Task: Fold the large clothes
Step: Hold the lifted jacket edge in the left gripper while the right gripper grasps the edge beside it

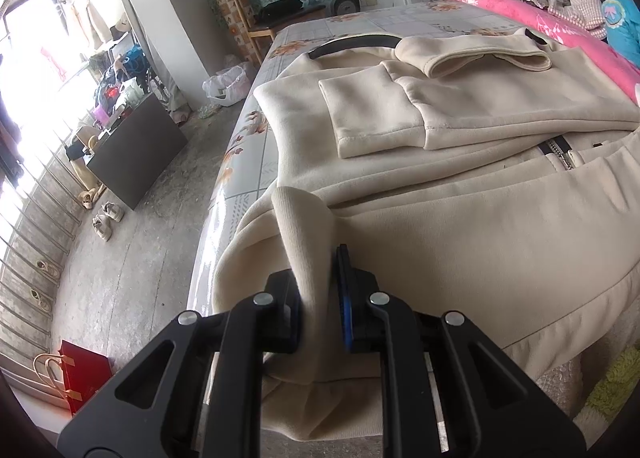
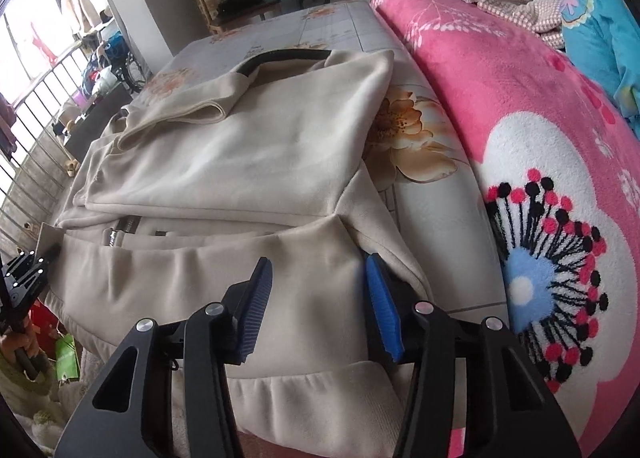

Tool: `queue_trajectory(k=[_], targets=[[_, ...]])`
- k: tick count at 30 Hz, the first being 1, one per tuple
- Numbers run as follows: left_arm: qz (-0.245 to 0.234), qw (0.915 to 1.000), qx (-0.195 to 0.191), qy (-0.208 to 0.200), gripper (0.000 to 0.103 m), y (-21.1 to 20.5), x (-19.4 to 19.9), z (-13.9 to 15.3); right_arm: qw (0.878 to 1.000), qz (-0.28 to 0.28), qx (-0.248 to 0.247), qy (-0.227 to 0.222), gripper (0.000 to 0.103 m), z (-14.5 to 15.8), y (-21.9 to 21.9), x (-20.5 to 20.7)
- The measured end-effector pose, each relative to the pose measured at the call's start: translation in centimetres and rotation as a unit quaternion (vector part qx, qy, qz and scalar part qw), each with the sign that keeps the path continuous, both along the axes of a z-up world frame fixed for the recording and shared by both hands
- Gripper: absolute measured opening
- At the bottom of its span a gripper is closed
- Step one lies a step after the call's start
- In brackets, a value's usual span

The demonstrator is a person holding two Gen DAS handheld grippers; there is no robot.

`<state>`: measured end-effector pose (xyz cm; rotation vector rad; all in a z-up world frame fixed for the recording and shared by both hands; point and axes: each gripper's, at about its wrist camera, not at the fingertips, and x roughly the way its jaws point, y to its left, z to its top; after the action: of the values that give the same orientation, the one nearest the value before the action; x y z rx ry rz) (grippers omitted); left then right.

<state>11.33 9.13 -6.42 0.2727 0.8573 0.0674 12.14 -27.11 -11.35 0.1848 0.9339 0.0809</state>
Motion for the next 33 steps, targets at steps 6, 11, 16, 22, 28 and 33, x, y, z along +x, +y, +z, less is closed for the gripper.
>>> queue_trajectory(k=[6,11,16,22,28,33], targets=[[0.003,1.0000,-0.002,0.003,0.014,0.0,0.1,0.0,1.000,0.005,-0.007,0.005,0.044,-0.2,0.0,-1.1],[0.003,1.0000,0.000,0.005,0.014,-0.1,0.2,0.0,0.999,0.011,-0.032,0.005,0.044,-0.2,0.9,-0.7],[0.004,1.0000,-0.005,0.007,0.014,0.0,0.2,0.0,0.996,0.017,-0.088,0.005,0.040,-0.3,2.5,-0.1],[0.005,0.9999,-0.005,0.008,0.014,0.0,0.2,0.0,0.996,0.010,-0.086,0.001,0.026,0.3,1.7,-0.5],[0.004,0.9999,-0.006,0.008,0.014,0.0,0.2,0.0,1.000,-0.003,-0.018,0.015,0.026,-0.4,-0.4,0.5],[0.005,0.9999,-0.006,0.008,0.014,0.1,0.2,0.0,0.999,0.006,-0.048,0.015,0.015,-0.1,0.5,0.3]])
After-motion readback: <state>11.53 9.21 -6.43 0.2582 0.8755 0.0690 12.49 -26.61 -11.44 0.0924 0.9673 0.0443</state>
